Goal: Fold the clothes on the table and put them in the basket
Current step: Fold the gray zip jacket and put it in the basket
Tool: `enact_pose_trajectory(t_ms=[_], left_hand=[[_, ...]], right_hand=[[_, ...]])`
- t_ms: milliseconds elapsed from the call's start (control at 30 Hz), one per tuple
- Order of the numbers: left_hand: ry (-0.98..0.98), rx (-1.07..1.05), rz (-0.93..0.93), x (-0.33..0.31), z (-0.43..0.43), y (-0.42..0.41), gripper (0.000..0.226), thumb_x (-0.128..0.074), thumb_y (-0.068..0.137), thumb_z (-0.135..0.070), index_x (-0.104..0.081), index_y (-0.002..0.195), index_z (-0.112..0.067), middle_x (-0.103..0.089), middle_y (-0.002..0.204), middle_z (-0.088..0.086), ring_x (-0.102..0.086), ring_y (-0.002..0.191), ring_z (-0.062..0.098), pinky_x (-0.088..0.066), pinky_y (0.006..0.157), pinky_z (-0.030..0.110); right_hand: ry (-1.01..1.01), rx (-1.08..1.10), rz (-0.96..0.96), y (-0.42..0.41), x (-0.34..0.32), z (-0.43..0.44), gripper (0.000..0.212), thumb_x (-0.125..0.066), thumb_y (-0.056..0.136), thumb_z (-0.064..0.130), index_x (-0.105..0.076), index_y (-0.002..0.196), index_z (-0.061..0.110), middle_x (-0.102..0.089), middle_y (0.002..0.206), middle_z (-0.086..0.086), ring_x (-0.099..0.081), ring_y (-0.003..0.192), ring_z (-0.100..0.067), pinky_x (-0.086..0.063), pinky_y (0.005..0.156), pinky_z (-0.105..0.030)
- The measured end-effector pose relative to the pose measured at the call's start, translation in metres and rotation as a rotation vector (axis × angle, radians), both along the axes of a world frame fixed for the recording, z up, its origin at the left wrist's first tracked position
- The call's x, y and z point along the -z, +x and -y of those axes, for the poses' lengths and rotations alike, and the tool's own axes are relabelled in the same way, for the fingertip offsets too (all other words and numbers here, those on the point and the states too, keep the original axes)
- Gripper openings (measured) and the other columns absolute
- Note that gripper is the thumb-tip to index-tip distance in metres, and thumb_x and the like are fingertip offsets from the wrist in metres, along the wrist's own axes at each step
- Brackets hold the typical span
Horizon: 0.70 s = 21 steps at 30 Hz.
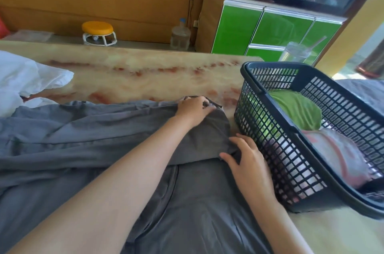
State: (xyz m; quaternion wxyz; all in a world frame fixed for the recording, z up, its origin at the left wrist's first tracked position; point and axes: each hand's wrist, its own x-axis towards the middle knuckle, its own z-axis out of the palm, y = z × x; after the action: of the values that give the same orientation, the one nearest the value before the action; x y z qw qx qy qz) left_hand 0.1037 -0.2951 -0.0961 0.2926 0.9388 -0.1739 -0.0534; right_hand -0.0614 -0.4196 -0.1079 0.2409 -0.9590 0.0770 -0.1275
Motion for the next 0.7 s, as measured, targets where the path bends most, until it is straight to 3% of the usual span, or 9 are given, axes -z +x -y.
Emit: enact_pose_trajectory(t_ms=[133, 233, 333, 467, 533, 600, 700], left_hand=[[0.134, 0.022, -0.054, 0.003, 0.028, 0.01, 0.047, -0.051, 0.087, -0.06, -0.065, 0.103, -0.018, -0.064, 0.114, 0.006, -0.054, 0.113, 0.028, -0.034, 0.101, 0.043], [0.039, 0.017, -0.081, 0.004, 0.04, 0.013, 0.029, -0.061, 0.089, -0.044, -0.062, 0.081, -0.015, -0.066, 0.096, 0.007, -0.059, 0.102, 0.028, -0.039, 0.09, 0.038], [0.06, -0.032, 0.049, 0.0, 0.044, 0.012, 0.022, -0.052, 0.096, -0.034, -0.058, 0.098, -0.012, -0.064, 0.104, 0.01, -0.059, 0.098, 0.029, -0.038, 0.071, 0.032], [0.212, 0.017, 0.113, -0.008, 0.037, 0.015, 0.031, -0.046, 0.096, -0.043, -0.051, 0.102, -0.014, -0.062, 0.108, 0.011, -0.055, 0.09, 0.027, -0.036, 0.069, 0.032], [0.246, 0.03, 0.072, -0.008, 0.032, 0.018, 0.041, -0.049, 0.092, -0.054, -0.052, 0.106, -0.015, -0.062, 0.112, 0.006, -0.057, 0.1, 0.027, -0.039, 0.073, 0.033], [0.23, 0.062, 0.029, -0.005, 0.029, 0.019, 0.036, -0.056, 0.09, -0.048, -0.058, 0.107, -0.017, -0.062, 0.115, 0.005, -0.058, 0.107, 0.027, -0.044, 0.08, 0.032], [-0.006, -0.018, 0.016, 0.003, 0.032, 0.021, 0.021, -0.062, 0.09, -0.032, -0.066, 0.101, -0.015, -0.066, 0.11, 0.005, -0.059, 0.103, 0.024, -0.045, 0.081, 0.031]], right_hand=[[-0.022, -0.014, 0.019, 0.0, 0.008, 0.008, 0.033, -0.071, 0.082, 0.011, -0.065, 0.114, 0.016, -0.063, 0.11, 0.0, -0.062, 0.1, -0.021, -0.044, 0.082, -0.024], [-0.133, -0.043, 0.104, -0.001, 0.015, 0.004, 0.021, -0.075, 0.076, 0.01, -0.067, 0.095, 0.016, -0.06, 0.09, 0.001, -0.062, 0.08, -0.022, -0.047, 0.06, -0.029], [-0.179, -0.045, 0.183, -0.001, 0.014, 0.006, 0.019, -0.076, 0.073, 0.012, -0.063, 0.087, 0.016, -0.056, 0.086, 0.002, -0.061, 0.072, -0.021, -0.042, 0.049, -0.028], [-0.196, -0.044, 0.103, 0.004, 0.01, 0.005, 0.037, -0.077, 0.072, 0.039, -0.057, 0.098, 0.022, -0.053, 0.098, 0.006, -0.057, 0.084, -0.015, -0.042, 0.054, -0.028], [-0.235, -0.073, 0.109, 0.008, 0.01, -0.001, 0.033, -0.079, 0.07, 0.033, -0.059, 0.095, 0.021, -0.055, 0.094, 0.005, -0.059, 0.086, -0.018, -0.043, 0.054, -0.03], [-0.243, -0.084, 0.115, 0.012, 0.012, -0.004, 0.029, -0.079, 0.069, 0.024, -0.061, 0.091, 0.02, -0.057, 0.09, 0.004, -0.06, 0.084, -0.02, -0.046, 0.051, -0.031], [-0.212, -0.105, 0.171, 0.013, 0.015, -0.003, 0.025, -0.079, 0.068, 0.011, -0.06, 0.083, 0.016, -0.055, 0.084, 0.002, -0.06, 0.077, -0.021, -0.046, 0.046, -0.032]])
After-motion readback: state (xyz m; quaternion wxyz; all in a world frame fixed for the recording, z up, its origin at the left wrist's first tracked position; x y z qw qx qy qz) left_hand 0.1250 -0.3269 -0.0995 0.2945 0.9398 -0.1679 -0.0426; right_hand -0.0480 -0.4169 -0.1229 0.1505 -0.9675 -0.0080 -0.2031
